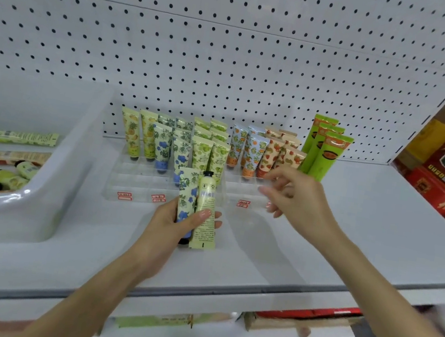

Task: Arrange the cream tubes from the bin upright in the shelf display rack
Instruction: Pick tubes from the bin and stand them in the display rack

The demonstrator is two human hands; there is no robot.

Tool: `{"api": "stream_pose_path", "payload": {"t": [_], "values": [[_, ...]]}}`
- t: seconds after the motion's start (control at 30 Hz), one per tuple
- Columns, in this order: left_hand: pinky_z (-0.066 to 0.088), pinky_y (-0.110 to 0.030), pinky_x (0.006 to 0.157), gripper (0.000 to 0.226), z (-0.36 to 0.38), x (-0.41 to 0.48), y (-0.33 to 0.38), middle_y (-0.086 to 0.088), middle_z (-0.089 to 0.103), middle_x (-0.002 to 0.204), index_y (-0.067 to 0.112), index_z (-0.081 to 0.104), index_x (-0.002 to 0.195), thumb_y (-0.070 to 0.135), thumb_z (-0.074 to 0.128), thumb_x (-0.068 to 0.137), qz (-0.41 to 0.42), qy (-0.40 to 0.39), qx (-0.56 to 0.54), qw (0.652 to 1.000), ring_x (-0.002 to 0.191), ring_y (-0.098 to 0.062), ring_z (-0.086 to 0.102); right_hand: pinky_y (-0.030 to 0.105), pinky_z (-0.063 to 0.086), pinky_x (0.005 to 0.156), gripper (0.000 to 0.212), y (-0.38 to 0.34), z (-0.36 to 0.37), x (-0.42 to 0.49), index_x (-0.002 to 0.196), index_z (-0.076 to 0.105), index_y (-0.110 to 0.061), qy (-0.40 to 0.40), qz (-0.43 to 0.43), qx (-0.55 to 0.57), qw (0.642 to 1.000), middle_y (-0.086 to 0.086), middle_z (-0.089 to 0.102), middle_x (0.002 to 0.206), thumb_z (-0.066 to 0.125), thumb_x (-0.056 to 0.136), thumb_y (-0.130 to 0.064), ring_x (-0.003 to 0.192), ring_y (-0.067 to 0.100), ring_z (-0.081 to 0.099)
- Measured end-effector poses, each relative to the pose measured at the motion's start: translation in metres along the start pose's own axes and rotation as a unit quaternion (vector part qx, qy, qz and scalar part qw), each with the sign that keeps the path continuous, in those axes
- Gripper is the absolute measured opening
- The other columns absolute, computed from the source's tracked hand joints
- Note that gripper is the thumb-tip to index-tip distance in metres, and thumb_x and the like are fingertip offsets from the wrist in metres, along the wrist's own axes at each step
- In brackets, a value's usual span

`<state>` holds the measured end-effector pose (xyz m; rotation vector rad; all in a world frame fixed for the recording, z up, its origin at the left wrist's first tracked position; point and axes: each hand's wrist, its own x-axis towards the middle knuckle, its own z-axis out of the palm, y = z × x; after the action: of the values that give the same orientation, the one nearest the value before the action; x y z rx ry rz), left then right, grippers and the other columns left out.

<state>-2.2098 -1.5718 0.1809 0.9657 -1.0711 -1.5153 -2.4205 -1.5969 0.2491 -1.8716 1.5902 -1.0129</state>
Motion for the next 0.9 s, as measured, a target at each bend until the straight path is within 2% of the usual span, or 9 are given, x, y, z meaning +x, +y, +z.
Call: {"api": "stream_pose_path", "payload": {"t": [0.13,0.3,0.47,0.6,0.67,0.73,0.77,0.83,0.9], "values": [[0.057,-0.028,0.071,0.037,-0.003,-0.001,-0.001,-0.008,0.073,0.104,0.012,0.061,0.113,0.02,0.059,0.077,0.014,0.013,-0.055,0.998,0.096,-0.021,0.07,0.027,0.051,0.046,0.009,0.001,0.039,-0.023,0.091,0.063,-0.011,-0.109,0.056,0.085,0.989,0.006,0.063,0.075,0.068,0.085,-0.014,0.052,0.019,0.064],[0.057,-0.029,0.077,0.031,-0.005,-0.003,-0.001,-0.005,0.072,0.109,0.017,0.062,0.11,0.019,0.056,0.08,0.029,0.011,-0.08,0.996,0.099,-0.018,0.068,0.024,0.052,0.05,0.008,-0.009,0.075,-0.042,0.089,0.062,-0.01,-0.202,0.113,0.183,0.956,0.008,0.068,0.081,0.064,0.088,-0.018,0.053,0.015,0.066],[0.057,-0.031,0.078,0.042,-0.007,-0.004,0.003,-0.008,0.072,0.108,0.008,0.061,0.116,0.023,0.06,0.077,0.023,0.007,-0.066,0.998,0.099,-0.024,0.068,0.02,0.05,0.047,0.008,-0.025,0.091,-0.048,0.085,0.062,-0.006,-0.167,0.142,0.261,0.94,-0.002,0.067,0.059,0.06,0.091,-0.011,0.048,0.013,0.065],[0.056,-0.035,0.079,0.031,-0.02,-0.003,0.007,-0.006,0.074,0.098,0.011,0.065,0.105,0.023,0.061,0.077,0.036,0.029,-0.052,0.998,0.095,-0.024,0.069,0.024,0.054,0.054,0.016,-0.025,0.091,-0.046,0.099,0.068,0.0,-0.13,0.155,0.284,0.937,0.008,0.072,0.078,0.06,0.091,-0.011,0.056,0.018,0.067],[0.053,-0.037,0.082,0.034,-0.03,-0.002,0.011,0.0,0.072,0.08,0.006,0.063,0.111,0.021,0.06,0.08,0.044,0.036,-0.067,0.996,0.084,-0.019,0.07,0.025,0.055,0.056,0.015,-0.024,0.089,-0.044,0.1,0.069,-0.005,-0.11,0.165,0.296,0.934,0.009,0.073,0.086,0.06,0.09,-0.009,0.059,0.019,0.069],[0.053,-0.041,0.088,0.029,-0.04,-0.002,0.015,0.011,0.058,0.054,0.001,0.059,0.115,0.014,0.054,0.089,0.038,0.044,-0.073,0.996,0.067,-0.011,0.066,0.023,0.055,0.058,0.015,-0.025,0.089,-0.041,0.1,0.07,-0.009,-0.097,0.176,0.311,0.929,0.01,0.074,0.09,0.061,0.088,-0.007,0.063,0.019,0.07],[0.053,-0.043,0.09,0.026,-0.044,-0.003,0.016,0.013,0.051,0.047,-0.001,0.059,0.113,0.011,0.052,0.092,0.031,0.046,-0.07,0.996,0.065,-0.012,0.066,0.022,0.055,0.06,0.016,-0.026,0.089,-0.039,0.1,0.07,-0.01,-0.094,0.179,0.318,0.926,0.011,0.074,0.091,0.061,0.088,-0.005,0.066,0.019,0.071],[0.055,-0.043,0.088,0.02,-0.051,-0.006,0.02,0.008,0.063,0.055,0.0,0.062,0.106,0.009,0.051,0.093,0.024,0.048,-0.066,0.996,0.079,-0.021,0.071,0.02,0.055,0.066,0.019,-0.029,0.091,-0.036,0.099,0.071,-0.01,-0.092,0.183,0.333,0.92,0.011,0.074,0.093,0.062,0.085,-0.001,0.074,0.018,0.071],[0.057,-0.04,0.082,0.019,-0.058,-0.007,0.023,-0.009,0.074,0.085,0.002,0.063,0.104,0.011,0.054,0.09,0.011,0.06,-0.081,0.995,0.09,-0.027,0.071,0.018,0.054,0.073,0.025,-0.033,0.094,-0.034,0.102,0.071,-0.012,-0.087,0.18,0.349,0.916,0.006,0.074,0.097,0.065,0.081,0.001,0.084,0.016,0.071]]}}
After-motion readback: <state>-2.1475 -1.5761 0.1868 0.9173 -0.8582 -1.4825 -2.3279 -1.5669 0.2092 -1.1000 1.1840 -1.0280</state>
